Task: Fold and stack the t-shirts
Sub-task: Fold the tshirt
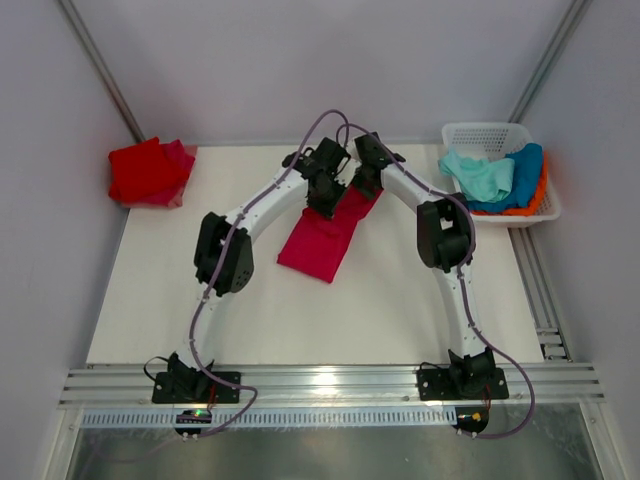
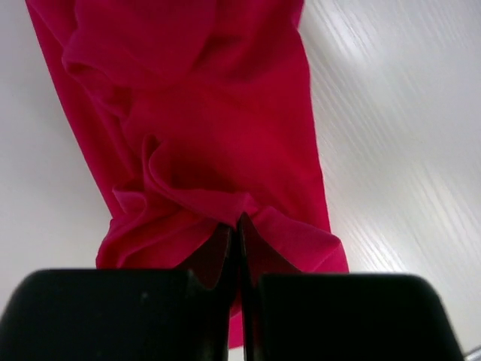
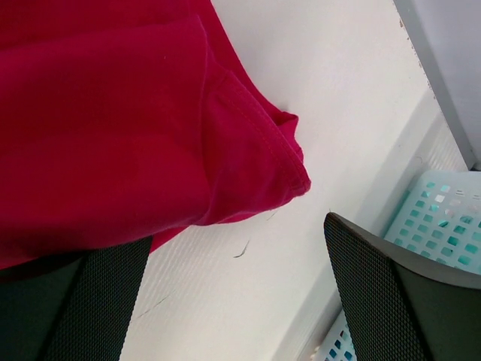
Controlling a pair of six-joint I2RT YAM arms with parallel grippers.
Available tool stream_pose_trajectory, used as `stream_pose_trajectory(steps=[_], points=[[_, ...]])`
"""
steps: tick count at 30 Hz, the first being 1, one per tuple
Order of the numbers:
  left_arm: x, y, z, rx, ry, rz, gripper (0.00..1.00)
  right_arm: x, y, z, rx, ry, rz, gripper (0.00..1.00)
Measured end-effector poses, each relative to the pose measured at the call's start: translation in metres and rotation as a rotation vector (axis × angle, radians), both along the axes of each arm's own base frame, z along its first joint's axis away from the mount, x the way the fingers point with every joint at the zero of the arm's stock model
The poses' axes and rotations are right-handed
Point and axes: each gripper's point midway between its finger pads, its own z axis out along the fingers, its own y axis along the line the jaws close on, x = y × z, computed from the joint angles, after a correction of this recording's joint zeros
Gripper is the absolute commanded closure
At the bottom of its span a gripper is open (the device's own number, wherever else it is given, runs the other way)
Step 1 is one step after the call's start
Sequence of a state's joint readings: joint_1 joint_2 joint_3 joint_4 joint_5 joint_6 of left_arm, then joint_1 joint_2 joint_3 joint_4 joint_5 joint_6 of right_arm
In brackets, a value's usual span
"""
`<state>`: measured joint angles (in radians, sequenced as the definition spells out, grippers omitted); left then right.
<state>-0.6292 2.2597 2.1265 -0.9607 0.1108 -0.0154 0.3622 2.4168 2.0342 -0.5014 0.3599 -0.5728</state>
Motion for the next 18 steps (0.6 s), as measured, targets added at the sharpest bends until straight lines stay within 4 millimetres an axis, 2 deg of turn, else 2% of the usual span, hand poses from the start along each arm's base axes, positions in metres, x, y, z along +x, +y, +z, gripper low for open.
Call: stream_pose_trajectory(steps=[1,2,3,4,5,7,8,10,12,18], points=[[0.006,-0.001,-0.004,0.008,-0.008,0.01,0.98,-0.001,0.0,0.0,-0.003,-0.002,-0.001,0.01],[0.009,-0.002,-0.012,0.018,-0.008,0.017,0.91,-0.002,0.0,0.001,-0.003,-0.004,-0.001,0.01],[0.011,-0.001,-0.02,0.033,-0.002,0.02,0.54,-0.003,0.0,0.001,-0.004,-0.002,0.0,0.01],[0.012,0.0,-0.029,0.051,0.005,0.016,0.37,-0.005,0.0,0.0,-0.003,0.002,0.001,0.01],[0.011,0.001,-0.039,0.068,0.018,0.025,0.33,-0.007,0.0,0.001,-0.003,0.004,0.001,0.01],[0.011,0.003,-0.058,0.098,0.04,0.027,0.29,-0.011,0.0,0.001,-0.002,0.011,0.001,0.01],[0.011,0.004,-0.063,0.106,0.047,0.029,0.28,-0.011,0.0,0.001,-0.002,0.012,0.0,0.01],[0.01,0.005,-0.071,0.119,0.057,0.029,0.18,-0.012,0.001,0.001,-0.001,0.013,-0.001,0.01],[0.01,0.004,-0.069,0.119,0.052,0.03,0.06,-0.013,0.001,0.002,0.002,0.012,-0.005,0.01],[0.017,0.003,-0.051,0.104,0.005,0.035,0.01,-0.012,-0.002,0.017,0.004,-0.024,-0.041,0.0]])
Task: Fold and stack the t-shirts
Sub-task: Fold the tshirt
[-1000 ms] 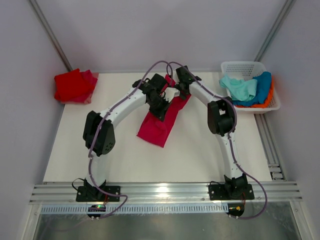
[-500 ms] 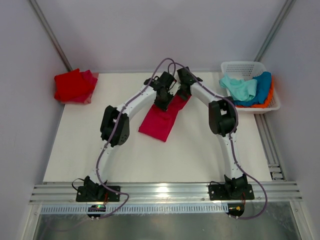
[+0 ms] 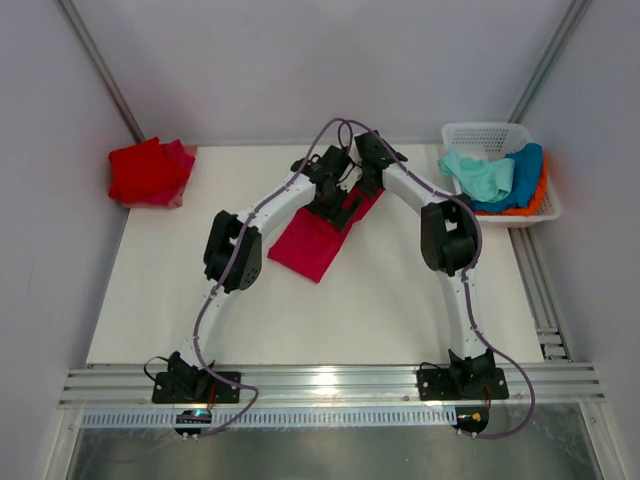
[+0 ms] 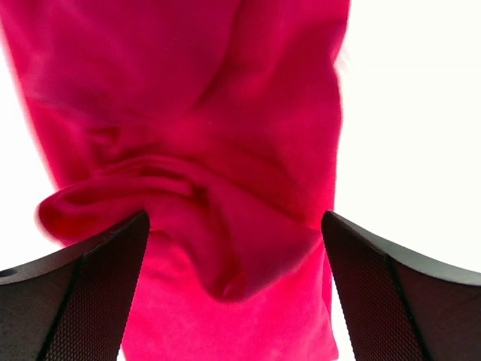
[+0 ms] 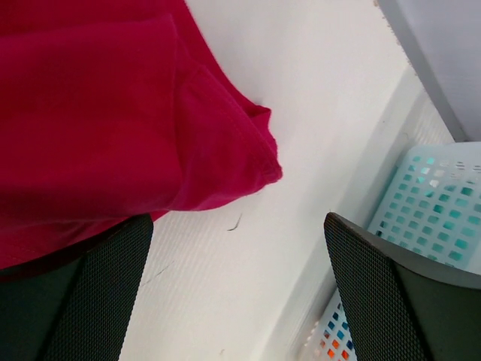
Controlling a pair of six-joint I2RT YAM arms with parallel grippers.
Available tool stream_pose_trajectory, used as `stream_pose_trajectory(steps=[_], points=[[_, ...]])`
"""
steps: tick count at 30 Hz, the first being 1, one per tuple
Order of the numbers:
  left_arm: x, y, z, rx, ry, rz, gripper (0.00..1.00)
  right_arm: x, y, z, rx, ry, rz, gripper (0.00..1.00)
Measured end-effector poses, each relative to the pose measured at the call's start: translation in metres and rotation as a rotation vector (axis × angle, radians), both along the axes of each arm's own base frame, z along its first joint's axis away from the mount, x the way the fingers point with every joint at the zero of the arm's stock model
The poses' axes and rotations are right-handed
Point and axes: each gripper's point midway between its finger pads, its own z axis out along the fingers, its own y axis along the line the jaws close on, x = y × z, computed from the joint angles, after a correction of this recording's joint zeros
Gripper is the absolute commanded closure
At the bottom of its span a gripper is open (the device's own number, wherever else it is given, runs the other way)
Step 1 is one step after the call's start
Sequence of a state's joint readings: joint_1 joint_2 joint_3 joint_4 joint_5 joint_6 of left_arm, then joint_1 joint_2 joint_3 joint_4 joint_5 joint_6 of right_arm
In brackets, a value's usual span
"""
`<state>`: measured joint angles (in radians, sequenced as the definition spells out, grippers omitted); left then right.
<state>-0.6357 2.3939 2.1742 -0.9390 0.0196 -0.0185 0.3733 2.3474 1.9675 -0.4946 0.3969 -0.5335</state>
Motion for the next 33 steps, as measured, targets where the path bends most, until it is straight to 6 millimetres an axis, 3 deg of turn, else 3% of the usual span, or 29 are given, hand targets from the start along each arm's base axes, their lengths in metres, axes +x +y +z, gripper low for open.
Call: stream_pose_trajectory(steps=[12,16,20,22,24,26,29,33], points=[[-0.002,-0.008,0.131,-0.19,-0.194,-0.027,0.01,0.008,-0.013,0.06,0.014,-0.155,-0.1,0.01],[-0.004,0.014,0.175,-0.191,-0.319,0.022,0.01,0.007,-0.016,0.09,0.041,-0.219,-0.125,0.01],[0.001,0.052,0.219,-0.193,-0.451,0.113,0.01,-0.002,-0.005,0.12,0.153,-0.238,-0.091,0.01],[0.006,0.078,0.231,-0.211,-0.475,0.161,0.01,-0.014,0.002,0.133,0.219,-0.234,-0.06,0.01],[0.011,0.108,0.229,-0.209,-0.468,0.214,0.01,-0.032,0.011,0.14,0.259,-0.213,-0.021,0.01],[0.016,0.136,0.211,-0.19,-0.43,0.263,0.01,-0.053,0.024,0.137,0.284,-0.174,0.035,0.01],[0.013,0.166,0.155,-0.149,-0.311,0.294,0.01,-0.086,0.056,0.114,0.337,-0.049,0.16,0.01],[-0.009,0.169,0.086,-0.119,-0.126,0.265,0.01,-0.128,0.095,0.084,0.43,0.149,0.316,0.01]])
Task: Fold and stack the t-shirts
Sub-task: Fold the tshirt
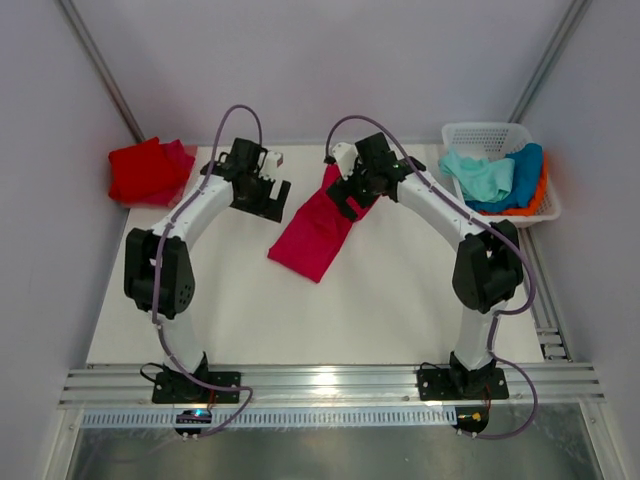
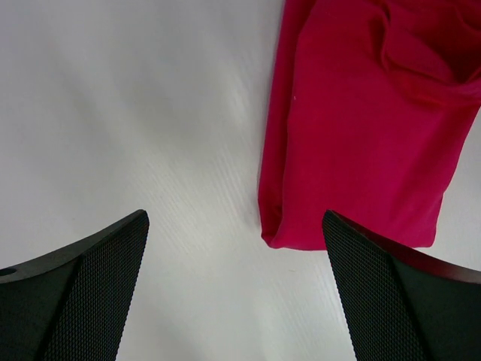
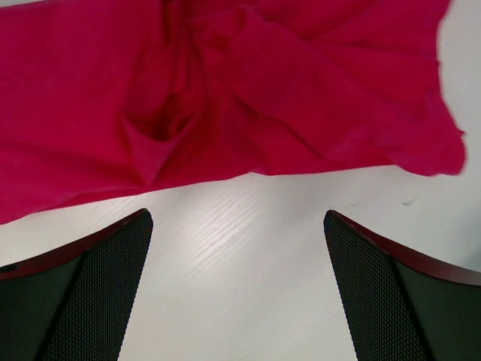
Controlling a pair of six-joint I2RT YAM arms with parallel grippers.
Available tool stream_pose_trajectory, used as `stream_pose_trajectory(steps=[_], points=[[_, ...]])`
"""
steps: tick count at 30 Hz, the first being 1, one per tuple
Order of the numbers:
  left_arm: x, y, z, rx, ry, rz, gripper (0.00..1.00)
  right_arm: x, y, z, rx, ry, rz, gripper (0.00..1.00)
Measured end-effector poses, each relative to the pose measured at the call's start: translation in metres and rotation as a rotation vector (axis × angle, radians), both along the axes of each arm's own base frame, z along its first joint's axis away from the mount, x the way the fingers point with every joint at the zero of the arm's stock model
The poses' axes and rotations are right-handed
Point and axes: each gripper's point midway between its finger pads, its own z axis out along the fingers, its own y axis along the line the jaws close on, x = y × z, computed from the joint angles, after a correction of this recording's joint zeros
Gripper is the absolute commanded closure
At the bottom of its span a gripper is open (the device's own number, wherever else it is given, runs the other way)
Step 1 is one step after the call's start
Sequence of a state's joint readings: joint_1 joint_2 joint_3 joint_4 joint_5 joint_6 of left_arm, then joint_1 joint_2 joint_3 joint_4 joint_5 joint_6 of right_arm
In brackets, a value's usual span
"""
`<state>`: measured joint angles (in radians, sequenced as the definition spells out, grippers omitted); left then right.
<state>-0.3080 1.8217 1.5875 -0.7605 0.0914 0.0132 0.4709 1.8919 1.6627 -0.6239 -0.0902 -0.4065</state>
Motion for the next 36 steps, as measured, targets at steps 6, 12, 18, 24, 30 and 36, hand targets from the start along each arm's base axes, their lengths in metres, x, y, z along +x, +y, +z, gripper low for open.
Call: stream_pose_trajectory(steps=[6,12,18,24,30,36], points=[[-0.003,-0.015,-0.035,-0.034,0.086,-0.057,0.01,-0.027,0.035,0.003,0.145,0.132,0.167,0.01],[0.001,-0.024,-0.052,-0.067,0.117,-0.076,0.01,-0.034,0.062,-0.007,0.168,0.172,0.234,0.01],[0.001,-0.026,-0.07,-0.065,0.155,-0.072,0.01,-0.039,0.071,-0.049,0.034,0.138,0.204,0.01],[0.003,-0.028,-0.076,-0.08,0.166,-0.041,0.01,-0.016,0.048,-0.09,-0.111,0.067,0.079,0.01],[-0.001,-0.028,-0.096,-0.078,0.217,-0.018,0.01,0.031,0.004,-0.104,-0.305,-0.143,-0.147,0.01],[-0.008,-0.026,-0.105,-0.071,0.244,-0.014,0.01,0.055,-0.02,-0.091,-0.418,-0.291,-0.276,0.01]])
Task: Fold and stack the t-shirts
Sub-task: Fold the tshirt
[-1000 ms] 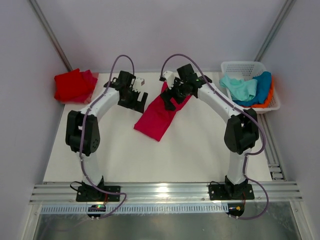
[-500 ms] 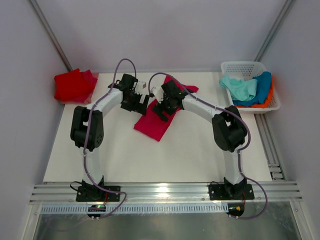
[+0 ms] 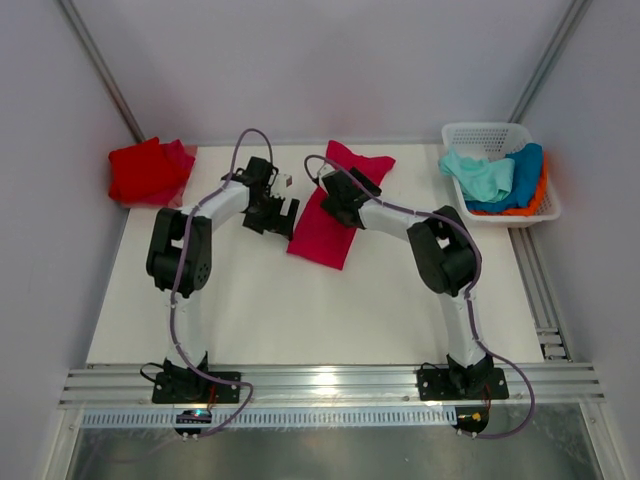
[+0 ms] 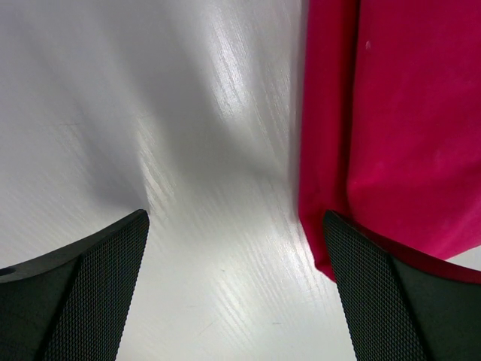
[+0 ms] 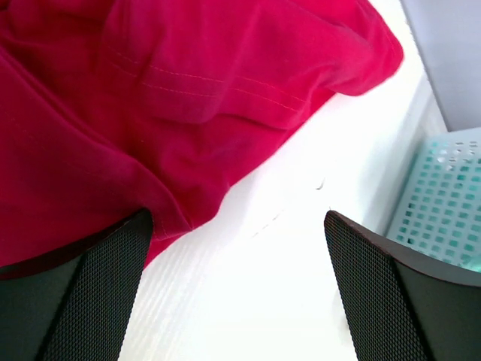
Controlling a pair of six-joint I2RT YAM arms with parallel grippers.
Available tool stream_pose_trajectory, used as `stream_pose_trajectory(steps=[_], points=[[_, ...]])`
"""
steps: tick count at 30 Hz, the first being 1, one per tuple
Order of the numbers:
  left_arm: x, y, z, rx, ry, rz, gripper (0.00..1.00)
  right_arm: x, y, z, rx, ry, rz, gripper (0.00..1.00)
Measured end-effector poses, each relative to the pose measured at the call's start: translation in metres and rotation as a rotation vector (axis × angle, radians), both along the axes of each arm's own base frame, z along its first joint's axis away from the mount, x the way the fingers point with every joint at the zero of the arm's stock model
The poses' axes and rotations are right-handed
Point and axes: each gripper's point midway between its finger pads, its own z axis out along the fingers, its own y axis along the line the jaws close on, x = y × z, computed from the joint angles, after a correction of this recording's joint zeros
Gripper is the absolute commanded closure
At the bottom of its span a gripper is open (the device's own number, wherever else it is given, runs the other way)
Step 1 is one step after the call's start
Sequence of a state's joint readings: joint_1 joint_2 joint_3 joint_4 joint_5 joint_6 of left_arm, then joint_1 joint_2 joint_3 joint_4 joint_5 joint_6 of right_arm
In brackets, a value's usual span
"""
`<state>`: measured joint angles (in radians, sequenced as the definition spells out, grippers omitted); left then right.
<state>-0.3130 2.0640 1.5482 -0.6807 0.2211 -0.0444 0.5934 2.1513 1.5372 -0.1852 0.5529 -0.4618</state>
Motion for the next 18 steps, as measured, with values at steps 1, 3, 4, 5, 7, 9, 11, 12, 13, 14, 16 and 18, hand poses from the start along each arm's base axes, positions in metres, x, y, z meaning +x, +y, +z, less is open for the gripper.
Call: stream_pose_trajectory(steps=[1,3,4,5,7,9,11,12,13,14,16,18], points=[[-0.001,0.0,-0.001,0.002,0.003,-0.001,0.01,0.001,-0.002,0.002,-0.01,-0.008,-0.009,0.01],[-0.003,0.001,-0.004,0.005,0.009,-0.002,0.01,0.002,-0.005,0.004,-0.02,-0.019,-0.022,0.01],[-0.004,0.002,-0.005,0.008,0.01,-0.003,0.01,0.002,-0.006,0.004,-0.023,-0.019,-0.025,0.01],[-0.003,0.002,-0.005,0.009,0.007,-0.006,0.01,0.001,-0.007,0.004,-0.024,-0.019,-0.026,0.01],[-0.003,0.002,-0.005,0.011,0.003,-0.008,0.01,-0.001,-0.008,0.007,-0.027,-0.014,-0.026,0.01],[-0.001,0.003,-0.005,0.016,-0.005,-0.013,0.01,-0.002,-0.009,0.016,-0.026,-0.019,-0.026,0.01],[0.0,0.003,-0.005,0.018,-0.012,-0.018,0.01,-0.001,-0.01,0.032,-0.021,-0.048,-0.029,0.01],[0.001,0.003,-0.005,0.018,-0.014,-0.019,0.01,0.001,-0.011,0.041,-0.02,-0.067,-0.031,0.01],[0.001,0.003,-0.005,0.018,-0.015,-0.019,0.01,0.003,-0.011,0.049,-0.02,-0.086,-0.033,0.01],[0.001,0.003,-0.005,0.018,-0.016,-0.02,0.01,0.007,-0.011,0.058,-0.015,-0.11,-0.039,0.01],[0.002,0.003,-0.004,0.017,-0.019,-0.019,0.01,0.015,-0.01,0.072,0.0,-0.15,-0.051,0.01],[0.003,0.002,-0.004,0.015,-0.024,-0.02,0.01,0.021,-0.012,0.083,0.012,-0.174,-0.064,0.01]])
